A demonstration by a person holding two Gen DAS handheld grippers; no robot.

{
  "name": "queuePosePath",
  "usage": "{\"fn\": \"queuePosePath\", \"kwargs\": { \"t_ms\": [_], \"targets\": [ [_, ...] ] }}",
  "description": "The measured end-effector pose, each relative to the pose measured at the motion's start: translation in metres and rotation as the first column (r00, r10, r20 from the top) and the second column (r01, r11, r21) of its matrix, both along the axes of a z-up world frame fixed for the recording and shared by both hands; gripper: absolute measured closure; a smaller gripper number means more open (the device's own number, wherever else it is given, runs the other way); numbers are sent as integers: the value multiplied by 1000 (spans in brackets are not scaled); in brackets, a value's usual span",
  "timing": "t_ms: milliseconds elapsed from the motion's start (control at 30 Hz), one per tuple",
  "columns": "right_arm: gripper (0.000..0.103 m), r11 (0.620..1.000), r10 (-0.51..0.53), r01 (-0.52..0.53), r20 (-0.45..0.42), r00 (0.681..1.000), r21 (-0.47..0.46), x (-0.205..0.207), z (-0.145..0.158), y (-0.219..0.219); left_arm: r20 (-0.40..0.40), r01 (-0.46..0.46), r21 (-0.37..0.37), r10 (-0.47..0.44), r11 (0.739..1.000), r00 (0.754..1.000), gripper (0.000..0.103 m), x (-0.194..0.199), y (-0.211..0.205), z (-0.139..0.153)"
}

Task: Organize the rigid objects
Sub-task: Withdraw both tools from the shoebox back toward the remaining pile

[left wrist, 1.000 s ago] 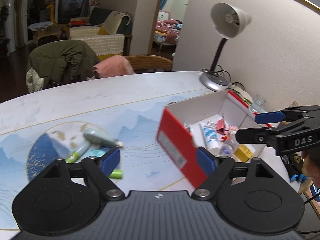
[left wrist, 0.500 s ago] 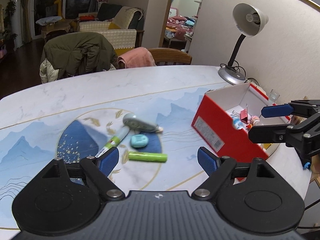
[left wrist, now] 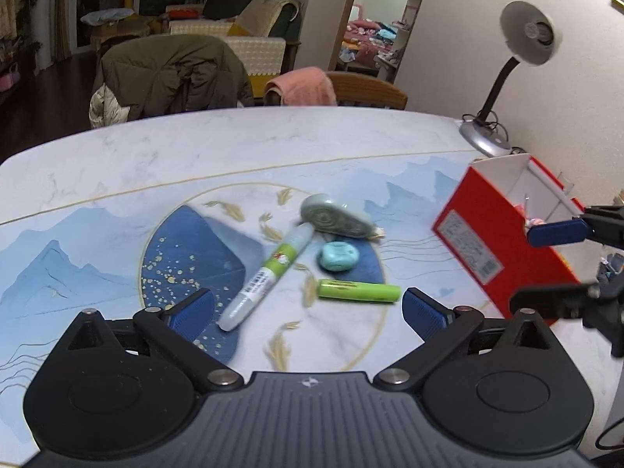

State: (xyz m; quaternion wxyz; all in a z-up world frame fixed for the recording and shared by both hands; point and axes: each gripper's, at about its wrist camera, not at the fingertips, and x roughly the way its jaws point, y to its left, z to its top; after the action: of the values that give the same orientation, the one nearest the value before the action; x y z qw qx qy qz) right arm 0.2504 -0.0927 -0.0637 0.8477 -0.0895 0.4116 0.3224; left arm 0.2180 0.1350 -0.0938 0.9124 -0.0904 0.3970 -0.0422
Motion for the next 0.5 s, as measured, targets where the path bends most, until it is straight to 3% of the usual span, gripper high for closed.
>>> {"fn": "queuePosePath", "kwargs": {
  "t_ms": [333, 500],
  "targets": [
    [11, 994, 58, -58, -2, 998, -88, 16, -39, 34, -46, -6, 44, 8, 999, 999, 0, 42, 14, -38],
    [20, 986, 95, -94, -2, 995, -139, 29, -57, 47, -48, 12, 27, -10, 1000, 999, 0, 57, 15, -52]
  ]
}}
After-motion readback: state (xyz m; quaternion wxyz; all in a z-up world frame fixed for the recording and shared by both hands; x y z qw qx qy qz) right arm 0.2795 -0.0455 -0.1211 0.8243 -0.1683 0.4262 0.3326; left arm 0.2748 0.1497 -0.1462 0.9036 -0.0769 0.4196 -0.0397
